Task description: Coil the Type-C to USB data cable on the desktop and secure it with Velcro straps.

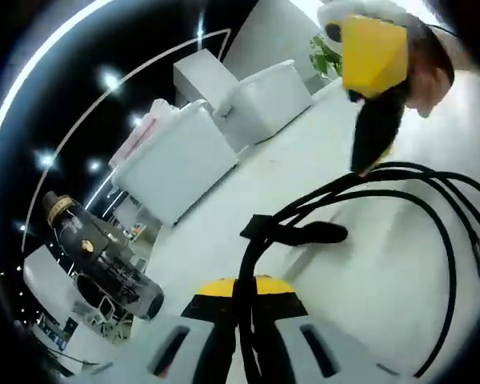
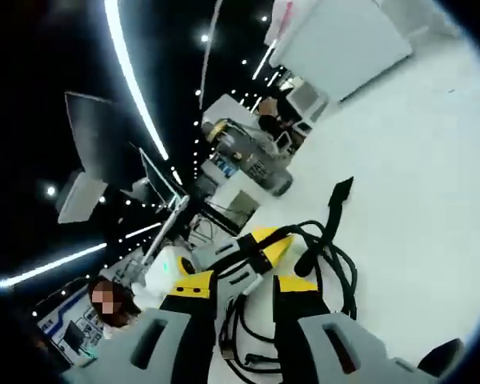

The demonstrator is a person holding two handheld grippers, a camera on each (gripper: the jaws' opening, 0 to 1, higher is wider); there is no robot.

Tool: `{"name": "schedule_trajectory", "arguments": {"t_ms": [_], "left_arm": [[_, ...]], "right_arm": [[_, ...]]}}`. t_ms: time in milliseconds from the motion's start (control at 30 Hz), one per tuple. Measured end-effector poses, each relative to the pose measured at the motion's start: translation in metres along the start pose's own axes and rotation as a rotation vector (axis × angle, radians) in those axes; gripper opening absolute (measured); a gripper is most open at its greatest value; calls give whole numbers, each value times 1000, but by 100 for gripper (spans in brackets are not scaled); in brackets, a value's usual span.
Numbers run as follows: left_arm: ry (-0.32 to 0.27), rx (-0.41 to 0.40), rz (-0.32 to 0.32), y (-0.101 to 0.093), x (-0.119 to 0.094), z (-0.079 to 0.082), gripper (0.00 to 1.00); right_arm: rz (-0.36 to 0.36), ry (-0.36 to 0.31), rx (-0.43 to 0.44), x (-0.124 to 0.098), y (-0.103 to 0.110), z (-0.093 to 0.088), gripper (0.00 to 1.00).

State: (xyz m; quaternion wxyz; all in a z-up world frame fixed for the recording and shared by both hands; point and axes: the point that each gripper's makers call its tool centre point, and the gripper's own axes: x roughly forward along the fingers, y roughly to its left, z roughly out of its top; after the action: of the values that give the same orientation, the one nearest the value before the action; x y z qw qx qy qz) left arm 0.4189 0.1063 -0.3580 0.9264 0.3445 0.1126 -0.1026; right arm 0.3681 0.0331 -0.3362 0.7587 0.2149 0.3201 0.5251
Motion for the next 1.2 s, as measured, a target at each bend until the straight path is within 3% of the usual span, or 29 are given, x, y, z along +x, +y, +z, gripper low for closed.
{"name": "schedule_trajectory", "arguments": {"t_ms": [200,267,400,467,533,633,767,967,1200], "left_arm": [[-42,43,54,1,-1,19,7],[-41,51,66,1,1,22,7],[-6,20,62,3,6,17,7],[3,7,61,5,8,15,7],[3,2,60,7,7,14,7],[5,-7,63,10,5,13,7],[1,-6,68,10,4,15,7],[4,-2,67,9,4,13,7],[7,-10,56,8,3,11,7]], "right_arm": [[-122,-9,-31,16,-13,5,32],[-192,-9,-67,20,-21,4,33],[-263,-9,-98,27,-31,5,32],[-268,-2,-96,32,-33,1,30],[-243,23,-24,37,-31,-9,29],[-281,3,-43,41,-44,-3,21],[-283,-19,-15,43,-47,2,20],[-331,-65,-24,43,-63,7,2],[-211,-57,-29,33,-44,0,1]]}}
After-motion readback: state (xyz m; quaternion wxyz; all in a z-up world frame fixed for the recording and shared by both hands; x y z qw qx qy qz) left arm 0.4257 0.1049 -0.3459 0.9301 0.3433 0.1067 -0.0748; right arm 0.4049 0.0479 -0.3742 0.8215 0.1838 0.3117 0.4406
